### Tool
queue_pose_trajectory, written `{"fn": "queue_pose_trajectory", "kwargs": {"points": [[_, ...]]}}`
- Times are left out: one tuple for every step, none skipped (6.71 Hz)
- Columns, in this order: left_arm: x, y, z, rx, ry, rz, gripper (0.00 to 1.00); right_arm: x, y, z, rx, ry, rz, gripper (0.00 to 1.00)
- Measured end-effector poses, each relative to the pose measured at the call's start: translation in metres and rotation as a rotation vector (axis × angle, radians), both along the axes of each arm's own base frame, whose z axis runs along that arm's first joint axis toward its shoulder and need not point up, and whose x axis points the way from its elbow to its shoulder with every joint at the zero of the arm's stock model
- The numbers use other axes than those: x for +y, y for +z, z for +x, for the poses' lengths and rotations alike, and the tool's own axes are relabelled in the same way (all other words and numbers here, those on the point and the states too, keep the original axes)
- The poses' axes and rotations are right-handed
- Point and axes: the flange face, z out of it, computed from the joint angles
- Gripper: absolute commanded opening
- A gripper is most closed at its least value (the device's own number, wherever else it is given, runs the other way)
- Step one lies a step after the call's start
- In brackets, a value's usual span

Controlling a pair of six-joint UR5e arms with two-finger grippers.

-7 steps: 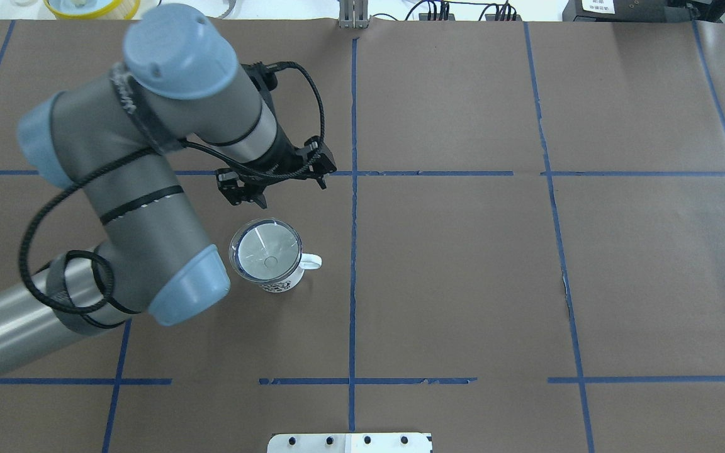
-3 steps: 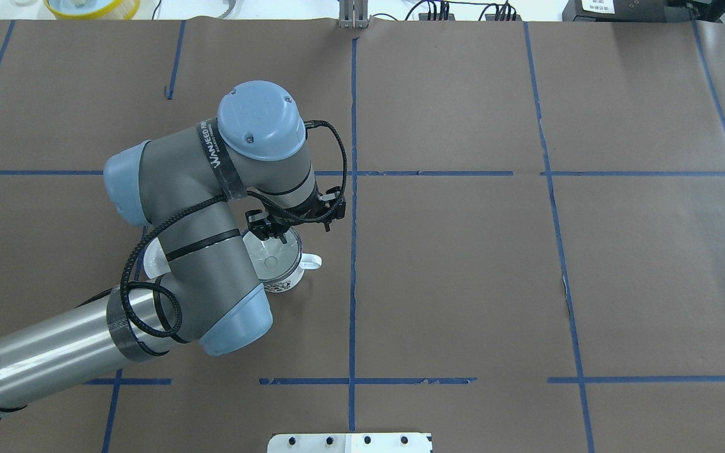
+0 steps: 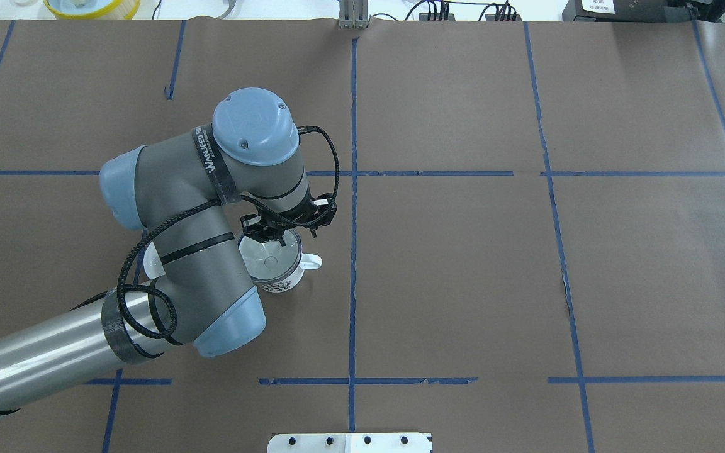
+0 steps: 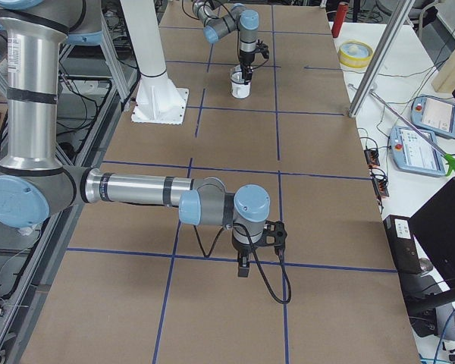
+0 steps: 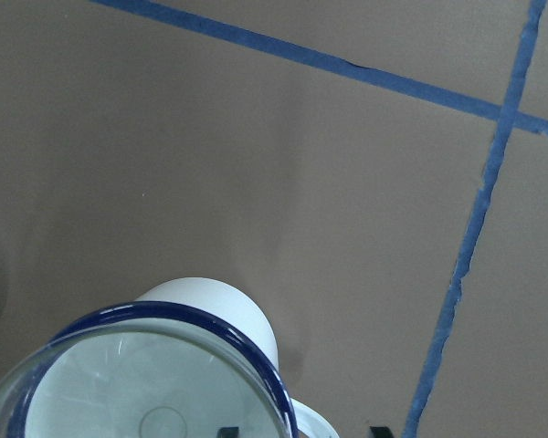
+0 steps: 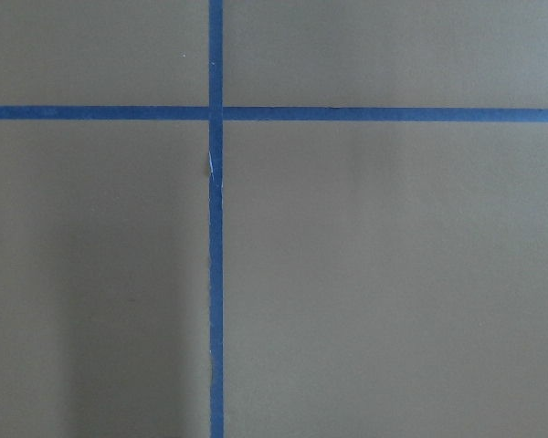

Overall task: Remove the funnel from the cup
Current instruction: 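Move the left gripper over the clear funnel in the white mug, then grasp the funnel rim with the left gripper and lift it out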

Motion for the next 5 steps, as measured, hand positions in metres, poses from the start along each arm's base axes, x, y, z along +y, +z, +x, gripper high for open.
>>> {"fn": "queue_pose_trajectory", "kwargs": {"points": [[0.0006,0.0013,-0.0003,-0.001,0.001,0.0,0.0,0.0,0.0,0.0,0.0,0.0,0.0,1.0],[0.0016,0.0004,-0.0012,0.002,0.002,0.002,0.0,0.0,0.0,0.0,0.0,0.0,0.0,1.0],[0.0025,-0.0007,-0.0023,0.004,0.002,0.003,0.0,0.0,0.0,0.0,0.0,0.0,0.0,1.0],[0.0033,-0.0012,-0.0028,0.001,0.003,0.002,0.0,0.0,0.0,0.0,0.0,0.0,0.0,1.0],[0.005,-0.0032,-0.0052,-0.007,0.006,0.001,0.0,0.0,0.0,0.0,0.0,0.0,0.0,1.0]]}}
